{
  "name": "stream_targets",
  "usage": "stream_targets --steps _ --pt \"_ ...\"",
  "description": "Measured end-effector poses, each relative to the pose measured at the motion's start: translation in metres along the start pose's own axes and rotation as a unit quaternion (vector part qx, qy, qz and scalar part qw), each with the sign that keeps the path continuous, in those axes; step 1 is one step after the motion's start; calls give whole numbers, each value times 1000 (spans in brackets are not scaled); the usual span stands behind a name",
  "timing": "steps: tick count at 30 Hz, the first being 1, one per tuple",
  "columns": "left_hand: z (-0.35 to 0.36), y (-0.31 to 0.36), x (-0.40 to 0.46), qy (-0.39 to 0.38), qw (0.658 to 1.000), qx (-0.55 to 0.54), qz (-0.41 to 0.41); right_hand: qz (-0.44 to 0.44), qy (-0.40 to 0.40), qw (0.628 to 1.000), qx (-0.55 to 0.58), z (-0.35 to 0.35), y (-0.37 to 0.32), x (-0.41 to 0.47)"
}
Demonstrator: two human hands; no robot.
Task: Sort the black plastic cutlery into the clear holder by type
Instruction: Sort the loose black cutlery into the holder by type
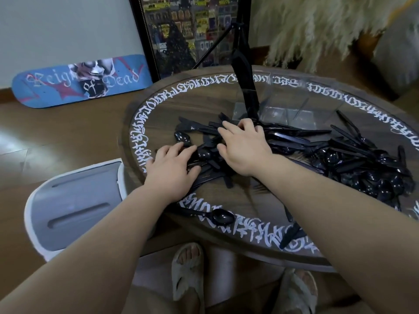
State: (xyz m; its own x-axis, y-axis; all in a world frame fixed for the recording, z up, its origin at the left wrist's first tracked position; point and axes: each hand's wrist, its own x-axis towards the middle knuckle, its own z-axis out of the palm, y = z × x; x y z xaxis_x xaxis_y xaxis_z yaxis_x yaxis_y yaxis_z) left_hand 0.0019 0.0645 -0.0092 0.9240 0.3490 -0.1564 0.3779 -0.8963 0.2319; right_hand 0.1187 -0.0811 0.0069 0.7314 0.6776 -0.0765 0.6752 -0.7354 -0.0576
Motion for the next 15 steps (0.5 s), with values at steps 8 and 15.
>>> stream_targets --steps 8,15 --pt "2 -1 13 58 997 -41 -1 -22 46 998 -29 8 -3 8" --pt "3 -8 19 76 996 -50 -27 -6 50 999 18 11 -9 56"
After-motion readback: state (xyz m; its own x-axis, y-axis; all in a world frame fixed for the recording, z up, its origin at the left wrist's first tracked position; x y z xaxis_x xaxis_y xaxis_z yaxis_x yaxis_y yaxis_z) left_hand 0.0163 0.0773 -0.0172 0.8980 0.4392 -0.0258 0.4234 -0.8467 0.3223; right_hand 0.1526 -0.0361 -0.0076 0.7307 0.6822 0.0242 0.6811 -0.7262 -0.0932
